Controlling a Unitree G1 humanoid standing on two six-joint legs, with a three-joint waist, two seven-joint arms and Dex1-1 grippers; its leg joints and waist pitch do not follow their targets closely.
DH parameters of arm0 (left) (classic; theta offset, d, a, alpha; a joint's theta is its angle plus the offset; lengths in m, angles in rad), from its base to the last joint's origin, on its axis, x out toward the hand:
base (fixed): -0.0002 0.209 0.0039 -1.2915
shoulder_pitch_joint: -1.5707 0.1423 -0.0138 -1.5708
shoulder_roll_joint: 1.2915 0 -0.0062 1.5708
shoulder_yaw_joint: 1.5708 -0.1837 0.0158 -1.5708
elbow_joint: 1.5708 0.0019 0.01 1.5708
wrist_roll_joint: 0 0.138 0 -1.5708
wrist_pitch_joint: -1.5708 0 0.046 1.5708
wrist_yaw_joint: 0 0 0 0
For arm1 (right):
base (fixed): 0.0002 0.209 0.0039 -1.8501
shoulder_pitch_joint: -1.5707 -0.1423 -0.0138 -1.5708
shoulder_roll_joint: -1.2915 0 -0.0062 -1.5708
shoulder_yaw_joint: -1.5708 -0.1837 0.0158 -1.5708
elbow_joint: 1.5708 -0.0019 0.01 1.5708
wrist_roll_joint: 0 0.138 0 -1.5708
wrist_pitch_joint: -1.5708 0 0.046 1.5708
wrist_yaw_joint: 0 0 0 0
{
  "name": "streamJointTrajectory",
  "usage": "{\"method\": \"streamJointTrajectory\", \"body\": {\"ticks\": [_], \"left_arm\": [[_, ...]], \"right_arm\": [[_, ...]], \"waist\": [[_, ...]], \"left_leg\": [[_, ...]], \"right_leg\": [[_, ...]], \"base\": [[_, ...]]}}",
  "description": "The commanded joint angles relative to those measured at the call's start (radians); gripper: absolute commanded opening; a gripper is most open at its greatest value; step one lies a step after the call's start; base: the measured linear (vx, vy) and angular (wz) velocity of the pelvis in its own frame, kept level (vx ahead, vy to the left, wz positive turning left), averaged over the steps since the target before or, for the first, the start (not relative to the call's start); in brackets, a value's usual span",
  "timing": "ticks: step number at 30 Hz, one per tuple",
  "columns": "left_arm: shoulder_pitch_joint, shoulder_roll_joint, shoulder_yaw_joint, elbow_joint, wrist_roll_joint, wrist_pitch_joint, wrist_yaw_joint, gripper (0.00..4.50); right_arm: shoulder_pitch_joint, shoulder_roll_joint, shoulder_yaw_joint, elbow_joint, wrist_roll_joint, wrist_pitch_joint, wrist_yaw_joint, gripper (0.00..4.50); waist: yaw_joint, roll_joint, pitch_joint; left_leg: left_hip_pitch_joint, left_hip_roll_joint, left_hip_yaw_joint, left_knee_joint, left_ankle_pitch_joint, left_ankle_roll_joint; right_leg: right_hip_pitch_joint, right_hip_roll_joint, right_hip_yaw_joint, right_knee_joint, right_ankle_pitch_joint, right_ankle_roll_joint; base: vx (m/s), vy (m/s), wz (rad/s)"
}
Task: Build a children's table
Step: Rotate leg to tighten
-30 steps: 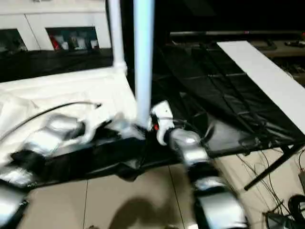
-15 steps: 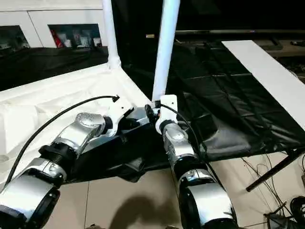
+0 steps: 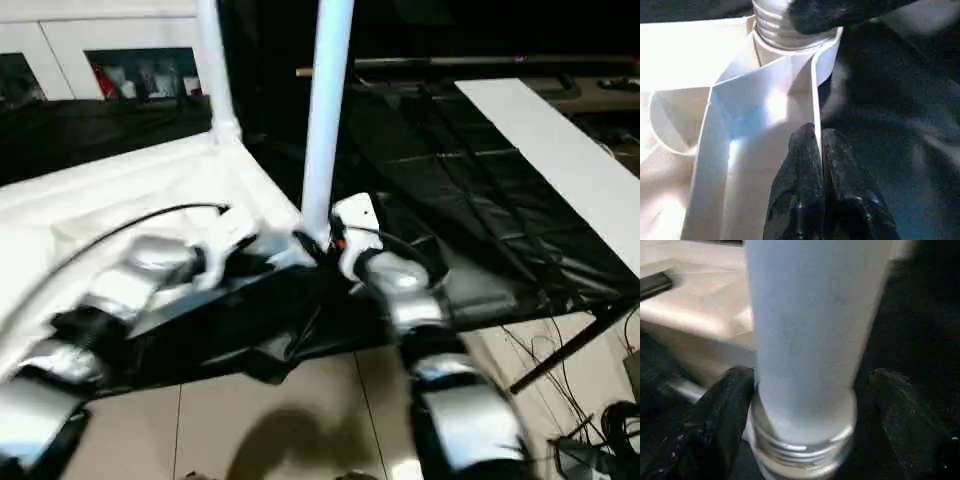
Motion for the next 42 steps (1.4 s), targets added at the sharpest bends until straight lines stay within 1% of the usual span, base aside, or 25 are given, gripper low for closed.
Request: {"method": "streamJointTrajectory", "body": {"ticks": [1,5,8,9,10,11,14,16,18,20,21,26,29,30,31,32,33,34,35,36,37,39,40,41,42], "left_arm": [[0.038,0.033,-0.054,-0.027,0.007,0.010,-0.112,0.00],[0.060,0.076,-0.066,-0.110,-0.028,0.055,-0.213,0.00],[0.059,0.080,-0.062,-0.114,-0.024,0.057,-0.205,0.00],[0.058,0.082,-0.059,-0.114,-0.022,0.054,-0.202,0.00],[0.058,0.082,-0.059,-0.114,-0.022,0.054,-0.202,0.00],[0.058,0.083,-0.056,-0.112,-0.022,0.050,-0.198,0.00],[0.061,0.085,-0.053,-0.114,-0.021,0.049,-0.199,0.00],[0.070,0.093,-0.051,-0.132,-0.024,0.060,-0.205,0.00],[0.079,0.097,-0.050,-0.145,-0.027,0.068,-0.209,0.00],[0.083,0.101,-0.051,-0.154,-0.028,0.076,-0.212,0.00],[0.086,0.103,-0.050,-0.157,-0.029,0.078,-0.213,0.00],[0.090,0.105,-0.052,-0.156,-0.027,0.081,-0.211,0.00],[0.084,0.078,-0.037,-0.133,-0.020,0.099,-0.145,0.00],[0.081,0.070,-0.031,-0.125,-0.017,0.104,-0.124,0.00],[0.065,0.045,-0.014,-0.094,-0.006,0.111,-0.052,0.00],[0.063,0.041,-0.012,-0.089,-0.004,0.112,-0.041,0.00],[0.050,0.022,0.001,-0.064,0.003,0.111,0.016,0.00],[0.011,-0.036,0.049,0.004,-0.001,0.140,0.158,0.00],[-0.002,-0.056,0.065,0.026,-0.003,0.150,0.206,0.00],[-0.010,-0.068,0.075,0.039,-0.005,0.155,0.236,0.00],[-0.020,-0.082,0.086,0.053,-0.007,0.159,0.269,0.00],[-0.040,-0.115,0.113,0.080,-0.020,0.163,0.335,0.00],[-0.041,-0.117,0.114,0.081,-0.021,0.162,0.338,0.00],[-0.049,-0.136,0.124,0.091,-0.025,0.162,0.367,0.00],[-0.059,-0.159,0.122,0.103,-0.018,0.148,0.397,0.00]], "right_arm": [[0.023,-0.027,0.017,-0.032,0.023,0.026,0.107,3.91],[0.053,-0.041,0.071,-0.101,0.043,0.071,0.292,3.91],[0.052,-0.044,0.090,-0.103,0.028,0.079,0.317,3.91],[0.047,-0.042,0.093,-0.095,0.019,0.074,0.314,3.91],[0.047,-0.042,0.093,-0.095,0.019,0.074,0.314,3.91],[0.038,-0.035,0.082,-0.081,0.020,0.077,0.300,3.64],[0.030,-0.028,0.067,-0.074,0.028,0.089,0.294,3.54],[0.034,-0.033,0.075,-0.086,0.022,0.096,0.302,3.27],[0.036,-0.036,0.085,-0.087,0.013,0.096,0.303,3.10],[0.040,-0.040,0.088,-0.094,0.012,0.103,0.307,3.07],[0.042,-0.041,0.092,-0.096,0.007,0.099,0.301,2.87],[0.047,-0.041,0.095,-0.084,-0.007,0.082,0.284,2.77],[0.037,-0.010,0.057,-0.045,-0.010,0.083,0.138,2.75],[0.034,-0.002,0.047,-0.036,-0.010,0.085,0.101,2.75],[0.029,0.023,0.015,-0.018,0.005,0.098,0.017,2.75],[0.028,0.026,0.011,-0.015,0.008,0.100,0.006,2.75],[0.026,0.044,-0.007,-0.004,0.013,0.102,-0.056,2.74],[0.017,0.086,-0.060,0.031,0.035,0.115,-0.229,2.74],[0.012,0.100,-0.078,0.046,0.042,0.117,-0.299,2.74],[0.008,0.109,-0.090,0.056,0.047,0.119,-0.343,2.74],[0.004,0.118,-0.103,0.068,0.053,0.122,-0.392,2.74],[-0.011,0.132,-0.120,0.097,0.052,0.132,-0.519,2.74],[-0.012,0.133,-0.121,0.098,0.052,0.132,-0.525,2.74],[-0.022,0.142,-0.131,0.111,0.052,0.133,-0.576,2.74],[-0.044,0.156,-0.138,0.134,0.047,0.115,-0.640,2.74]], "waist": [[0.009,0.004,-0.073],[0.017,0.000,-0.069],[0.021,0.001,-0.067],[0.021,-0.004,-0.067],[0.022,-0.003,-0.066],[0.023,-0.004,-0.068],[0.023,-0.004,-0.070],[0.025,-0.010,-0.072],[0.025,-0.007,-0.073],[0.025,-0.007,-0.072],[0.025,-0.007,-0.072],[0.024,-0.007,-0.071],[0.023,-0.007,-0.070],[0.018,-0.007,-0.067],[0.017,-0.005,-0.065],[0.013,-0.006,-0.063],[0.010,-0.007,-0.062],[0.008,-0.005,-0.059],[0.010,-0.002,-0.058],[0.007,-0.005,-0.059],[0.009,-0.005,-0.060],[0.010,-0.005,-0.065],[0.008,-0.007,-0.065],[0.009,-0.007,-0.067],[0.009,-0.007,-0.068]], "left_leg": [[0.006,0.012,0.010,-0.050,-0.098,0.117],[0.011,0.015,0.011,-0.055,-0.140,0.088],[0.013,0.014,0.011,-0.057,-0.155,0.069],[0.012,0.013,0.012,-0.057,-0.153,0.066],[0.011,0.013,0.010,-0.058,-0.152,0.061],[0.010,0.010,0.010,-0.058,-0.143,0.054],[0.009,0.009,0.010,-0.056,-0.118,0.056],[0.007,0.009,0.010,-0.055,-0.105,0.061],[0.007,0.009,0.010,-0.053,-0.084,0.070],[0.006,0.009,0.010,-0.053,-0.086,0.071],[0.007,0.008,0.011,-0.053,-0.088,0.072],[0.007,0.009,0.010,-0.054,-0.097,0.066],[0.008,0.008,0.010,-0.055,-0.107,0.057],[0.010,0.006,0.009,-0.058,-0.134,0.039],[0.011,0.006,0.008,-0.059,-0.149,0.033],[0.011,0.005,0.010,-0.059,-0.161,0.026],[0.015,0.004,0.007,-0.061,-0.193,0.008],[0.016,0.003,0.008,-0.062,-0.203,0.007],[0.025,0.001,0.008,-0.062,-0.224,-0.012],[0.027,0.002,0.009,-0.063,-0.230,-0.017],[0.022,0.000,0.006,-0.064,-0.225,-0.022],[0.017,0.000,0.005,-0.063,-0.199,-0.014],[0.015,-0.001,0.006,-0.062,-0.192,-0.010],[0.011,-0.003,0.006,-0.060,-0.177,-0.002],[0.011,-0.003,0.007,-0.059,-0.159,0.002]], "right_leg": [[0.065,-0.068,0.043,-0.049,0.052,-0.297],[0.060,-0.067,0.042,-0.050,-0.011,-0.292],[0.056,-0.069,0.043,-0.056,-0.059,-0.276],[0.057,-0.070,0.044,-0.057,-0.066,-0.271],[0.057,-0.071,0.044,-0.056,-0.074,-0.268],[0.059,-0.071,0.045,-0.056,-0.076,-0.259],[0.060,-0.070,0.045,-0.053,-0.041,-0.259],[0.062,-0.070,0.045,-0.049,-0.024,-0.260],[0.061,-0.070,0.044,-0.046,0.006,-0.264],[0.061,-0.069,0.044,-0.046,0.007,-0.265],[0.061,-0.069,0.044,-0.047,0.002,-0.263],[0.061,-0.070,0.044,-0.049,-0.018,-0.259],[0.059,-0.070,0.045,-0.051,-0.035,-0.256],[0.057,-0.071,0.046,-0.058,-0.086,-0.245],[0.057,-0.072,0.046,-0.060,-0.109,-0.241],[0.055,-0.069,0.047,-0.064,-0.130,-0.235],[0.055,-0.071,0.048,-0.069,-0.195,-0.219],[0.051,-0.071,0.049,-0.074,-0.217,-0.213],[0.045,-0.072,0.049,-0.081,-0.267,-0.203],[0.044,-0.071,0.050,-0.083,-0.286,-0.197],[0.049,-0.072,0.049,-0.082,-0.298,-0.188],[0.051,-0.071,0.049,-0.077,-0.239,-0.185],[0.051,-0.069,0.049,-0.075,-0.219,-0.188],[0.056,-0.068,0.049,-0.072,-0.187,-0.191],[0.054,-0.068,0.049,-0.070,-0.157,-0.196]], "base": [[0.000,0.000,0.00],[0.000,0.000,0.00],[0.000,0.000,0.00],[0.000,0.000,0.00],[0.000,0.000,0.00],[0.000,0.000,0.00],[0.000,0.000,0.00],[0.000,0.000,0.00],[0.000,0.000,0.00],[0.000,0.000,0.00],[0.000,0.000,0.00],[0.000,0.000,0.00],[0.000,0.000,0.00],[0.000,0.000,0.00],[0.000,0.000,0.00],[0.000,0.000,0.00],[0.000,0.000,0.00],[0.000,0.000,0.00],[0.000,0.000,0.00],[0.000,0.000,0.00],[0.000,0.000,0.00],[0.000,0.000,0.00],[0.000,0.000,0.00],[0.000,0.000,0.00],[0.000,0.000,0.00]]}}
